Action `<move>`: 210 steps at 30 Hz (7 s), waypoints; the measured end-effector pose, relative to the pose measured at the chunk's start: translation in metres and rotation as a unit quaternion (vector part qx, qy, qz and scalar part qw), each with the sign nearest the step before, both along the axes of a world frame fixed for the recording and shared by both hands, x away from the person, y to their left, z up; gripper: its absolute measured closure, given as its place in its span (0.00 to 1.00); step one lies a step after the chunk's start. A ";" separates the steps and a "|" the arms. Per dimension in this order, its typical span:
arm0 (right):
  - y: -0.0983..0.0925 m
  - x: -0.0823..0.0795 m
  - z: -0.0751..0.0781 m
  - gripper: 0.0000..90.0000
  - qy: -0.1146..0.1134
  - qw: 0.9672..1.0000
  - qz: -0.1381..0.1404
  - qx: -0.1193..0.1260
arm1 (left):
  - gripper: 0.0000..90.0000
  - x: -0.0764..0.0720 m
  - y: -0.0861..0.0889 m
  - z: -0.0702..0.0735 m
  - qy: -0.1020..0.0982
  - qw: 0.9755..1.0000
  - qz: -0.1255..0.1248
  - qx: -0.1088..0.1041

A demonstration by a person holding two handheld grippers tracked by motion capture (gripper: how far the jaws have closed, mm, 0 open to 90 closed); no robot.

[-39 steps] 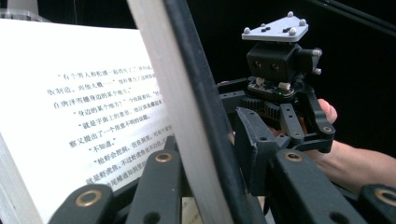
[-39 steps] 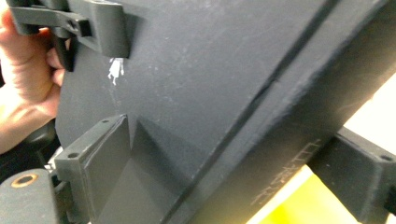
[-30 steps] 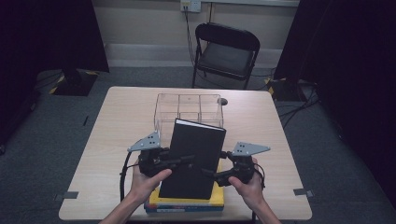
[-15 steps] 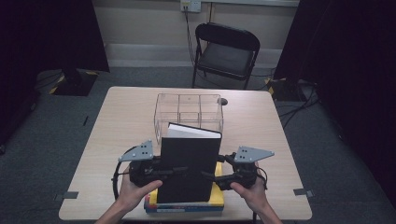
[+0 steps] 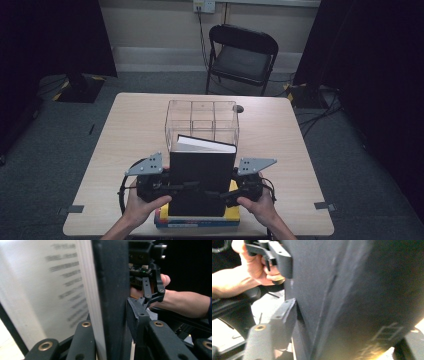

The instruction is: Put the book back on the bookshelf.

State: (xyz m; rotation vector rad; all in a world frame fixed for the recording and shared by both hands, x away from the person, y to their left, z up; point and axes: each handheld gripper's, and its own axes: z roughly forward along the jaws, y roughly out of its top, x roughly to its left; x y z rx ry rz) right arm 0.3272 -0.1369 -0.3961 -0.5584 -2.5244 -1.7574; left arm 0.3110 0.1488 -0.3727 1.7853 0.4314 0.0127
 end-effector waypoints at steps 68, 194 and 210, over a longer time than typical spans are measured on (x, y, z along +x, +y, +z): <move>0.022 -0.024 0.014 0.53 -0.071 0.993 -0.087 0.032 | 0.42 -0.001 0.021 -0.035 -0.013 0.994 0.097 0.039; 0.009 0.138 0.003 0.59 -0.080 0.901 -0.426 -0.020 | 0.11 0.030 0.059 -0.098 0.113 0.969 0.198 0.100; -0.002 0.110 -0.011 0.59 -0.082 0.914 -0.395 -0.042 | 0.11 0.030 0.057 -0.097 0.109 0.968 0.199 0.105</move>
